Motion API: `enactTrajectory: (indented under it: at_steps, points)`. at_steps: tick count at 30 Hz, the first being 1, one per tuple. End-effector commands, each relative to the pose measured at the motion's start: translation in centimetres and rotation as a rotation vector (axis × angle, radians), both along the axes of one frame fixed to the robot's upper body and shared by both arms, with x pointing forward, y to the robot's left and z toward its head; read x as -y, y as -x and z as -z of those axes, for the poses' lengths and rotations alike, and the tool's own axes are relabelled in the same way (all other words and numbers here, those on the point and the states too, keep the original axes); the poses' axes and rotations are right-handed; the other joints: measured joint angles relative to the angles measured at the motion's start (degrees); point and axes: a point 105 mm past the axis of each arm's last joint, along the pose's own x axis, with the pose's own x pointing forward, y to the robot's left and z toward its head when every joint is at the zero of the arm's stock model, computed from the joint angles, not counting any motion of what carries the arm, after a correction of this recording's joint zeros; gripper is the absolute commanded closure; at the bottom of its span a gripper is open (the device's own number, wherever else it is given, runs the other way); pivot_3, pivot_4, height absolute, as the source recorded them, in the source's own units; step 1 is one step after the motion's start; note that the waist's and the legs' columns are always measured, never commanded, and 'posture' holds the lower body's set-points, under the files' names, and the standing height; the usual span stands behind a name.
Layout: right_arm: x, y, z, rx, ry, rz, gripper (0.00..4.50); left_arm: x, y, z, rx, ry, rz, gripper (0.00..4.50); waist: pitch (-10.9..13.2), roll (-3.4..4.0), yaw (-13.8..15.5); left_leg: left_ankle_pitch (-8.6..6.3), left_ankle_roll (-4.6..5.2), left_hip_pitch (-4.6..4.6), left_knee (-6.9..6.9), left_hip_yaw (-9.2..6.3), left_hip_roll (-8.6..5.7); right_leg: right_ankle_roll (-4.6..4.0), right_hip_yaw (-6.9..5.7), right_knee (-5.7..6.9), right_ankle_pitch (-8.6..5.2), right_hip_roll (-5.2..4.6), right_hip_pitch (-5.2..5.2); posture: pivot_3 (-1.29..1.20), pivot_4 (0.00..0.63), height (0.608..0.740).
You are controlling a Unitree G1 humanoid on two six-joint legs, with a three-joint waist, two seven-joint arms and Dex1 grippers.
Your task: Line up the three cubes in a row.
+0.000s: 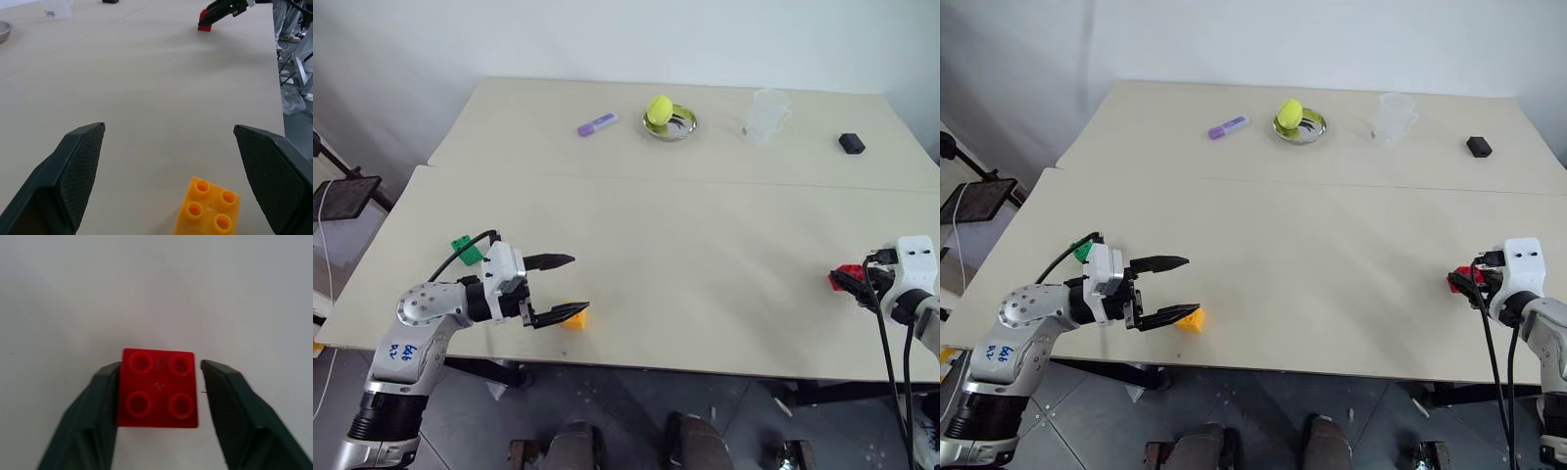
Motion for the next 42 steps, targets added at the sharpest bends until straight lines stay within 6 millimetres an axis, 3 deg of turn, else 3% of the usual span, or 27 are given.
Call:
enactTrajectory:
  at_steps: [1, 3, 5, 10, 16, 21, 25, 30, 33, 37, 39, 42]
  points:
    - [-5.2, 0.0, -3.4, 0.111, 0.0, -0.359, 3.0, -0.5, 0.2, -1.0, 0.039, -0.011, -0.015, 0.0, 0.0, 0.0, -0.2, 0.0, 0.0, 0.0, 0.0, 0.0, 0.0, 0.0, 0.0, 0.0, 0.0, 0.0, 0.0, 0.0, 0.15, 0.74]
    - [-9.7, 1.4, -4.3, 0.112, 0.081, -0.748, 3.0, -0.7, 0.2, -0.9, 0.033, -0.017, -0.022, 0.0, 0.0, 0.05, -0.4, -0.01, -0.01, 0.01, -0.02, 0.0, 0.03, 0.0, 0.01, -0.01, 0.0, 0.04, 0.0, 0.0, 0.15, 0.74]
    - [-11.9, 1.7, -3.8, 0.022, 0.2, -0.973, 3.0, -0.8, 0.2, -0.8, 0.026, -0.024, -0.021, 0.0, 0.0, 0.08, -0.8, -0.08, -0.02, 0.08, -0.01, 0.03, 0.1, 0.0, 0.12, -0.03, 0.0, 0.11, -0.01, 0.0, 0.15, 0.74]
    - [-17.5, -1.7, -4.2, 0.015, 0.337, -1.268, 3.0, -0.9, 0.4, -0.6, 0.015, -0.036, -0.017, 0.0, 0.1, -0.07, -2.0, -0.13, -0.09, 0.09, 0.21, 0.06, 0.37, -0.14, 0.11, -0.01, 0.08, 0.3, 0.02, 0.0, 0.15, 0.74]
    - [-20.8, -4.7, -3.1, 0.034, 0.363, -1.387, 3.0, -1.7, 1.2, -0.6, 0.004, -0.056, -0.026, 0.0, 0.1, -0.07, -1.5, -0.17, -0.24, -0.16, 0.2, 0.1, 0.46, -0.15, 0.0, 0.26, 0.09, 0.38, -0.36, 0.0, 0.15, 0.74]
    - [-21.6, -5.7, -2.2, 0.02, 0.349, -1.404, 3.0, -2.5, 1.6, -0.8, 0.01, -0.055, -0.08, 0.0, 0.1, -0.07, -1.8, -0.17, -0.24, -0.29, 0.21, 0.12, 0.44, -0.13, -0.02, 0.25, 0.1, 0.38, -0.47, 0.0, 0.15, 0.74]
    - [-21.7, -6.3, -2.2, 0.036, 0.341, -1.388, 1.7, -3.7, 1.7, -1.0, 0.032, -0.053, -0.156, 0.0, 0.1, -0.07, -1.9, -0.17, -0.25, -0.25, 0.21, 0.15, 0.48, -0.13, 0.01, 0.28, 0.09, 0.4, -0.47, 0.0, 0.15, 0.74]
    - [-22.1, -5.7, -5.6, 0.269, 0.324, -1.434, 0.03, -8.5, 2.6, -1.5, 0.112, 0.068, -0.441, 0.0, 0.2, 0.02, -2.1, -0.17, -0.28, -0.25, 0.2, 0.15, 0.49, -0.14, 0.03, 0.28, 0.09, 0.4, -0.5, 0.0, 0.15, 0.74]
    - [-21.9, -3.1, -8.0, 0.444, 0.149, -1.515, 0.01, -12.2, 4.3, -1.2, 0.157, 0.172, -0.685, 0.0, 0.2, 0.03, -1.9, -0.19, -0.31, -0.24, 0.17, 0.13, 0.55, -0.14, 0.01, 0.28, 0.09, 0.44, -0.49, 0.0, 0.15, 0.74]
    - [-22.1, 0.1, -9.5, 0.64, -0.097, -1.499, 0.01, -17.3, 7.8, 1.2, 0.127, 0.293, -1.021, 0.0, 0.2, -0.01, -1.6, -0.25, -0.29, -0.19, 0.22, 0.07, 0.56, -0.14, -0.01, 0.27, 0.09, 0.44, -0.4, 0.0, 0.15, 0.74]
    - [-22.2, 1.3, -9.1, 0.696, -0.178, -1.427, 0.01, -19.3, 9.8, 2.6, 0.108, 0.327, -1.162, 0.0, 0.1, -0.03, -1.5, -0.28, -0.26, -0.18, 0.24, 0.09, 0.56, -0.14, 0.01, 0.23, 0.09, 0.44, -0.37, 0.0, 0.15, 0.74]
    - [-22.2, 3.2, -6.9, 0.713, -0.122, -1.418, 0.01, -20.6, 11.2, 3.2, 0.115, 0.333, -1.257, 0.0, 0.1, -0.1, -1.0, -0.34, -0.23, -0.15, 0.27, 0.1, 0.56, -0.16, 0.04, 0.25, 0.08, 0.43, -0.37, 0.0, 0.15, 0.74]
